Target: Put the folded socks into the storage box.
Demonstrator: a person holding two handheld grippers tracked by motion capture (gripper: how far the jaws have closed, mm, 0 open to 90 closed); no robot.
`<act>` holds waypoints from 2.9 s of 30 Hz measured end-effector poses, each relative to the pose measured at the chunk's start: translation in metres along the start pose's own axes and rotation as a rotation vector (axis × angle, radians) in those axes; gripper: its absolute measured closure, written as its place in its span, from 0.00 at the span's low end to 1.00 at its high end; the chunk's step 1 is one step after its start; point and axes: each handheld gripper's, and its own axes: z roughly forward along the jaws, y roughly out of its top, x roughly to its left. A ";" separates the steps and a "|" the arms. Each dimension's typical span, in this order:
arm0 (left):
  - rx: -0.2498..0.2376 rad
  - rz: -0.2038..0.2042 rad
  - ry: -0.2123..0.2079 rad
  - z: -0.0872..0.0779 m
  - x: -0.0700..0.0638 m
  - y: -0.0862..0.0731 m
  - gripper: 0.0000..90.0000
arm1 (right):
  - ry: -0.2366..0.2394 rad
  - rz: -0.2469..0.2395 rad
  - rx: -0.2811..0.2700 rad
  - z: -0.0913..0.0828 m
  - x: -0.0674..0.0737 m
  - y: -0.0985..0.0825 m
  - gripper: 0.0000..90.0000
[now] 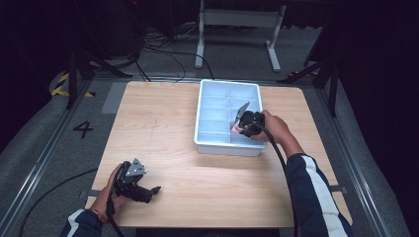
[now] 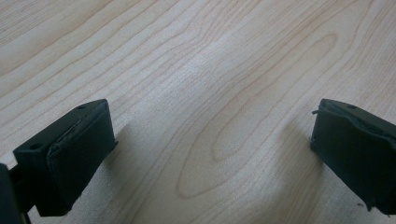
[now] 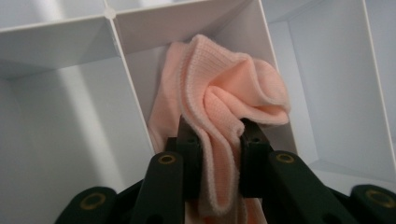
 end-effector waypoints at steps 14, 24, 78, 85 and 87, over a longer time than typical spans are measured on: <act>0.000 0.000 0.000 0.000 0.000 0.000 0.00 | 0.009 0.019 0.009 0.002 0.000 0.001 0.83; 0.000 0.000 0.000 0.000 0.000 0.000 0.00 | 0.003 0.036 -0.011 0.003 0.000 -0.001 0.82; 0.000 0.000 0.003 0.000 0.000 0.000 0.00 | -0.040 0.280 -0.264 -0.045 -0.010 -0.042 0.45; 0.000 -0.001 0.003 0.000 0.000 0.000 0.00 | -0.073 0.288 -0.264 -0.059 -0.007 -0.047 0.41; 0.000 0.000 0.003 0.000 0.000 0.000 0.00 | -0.084 0.292 -0.265 -0.062 -0.006 -0.049 0.41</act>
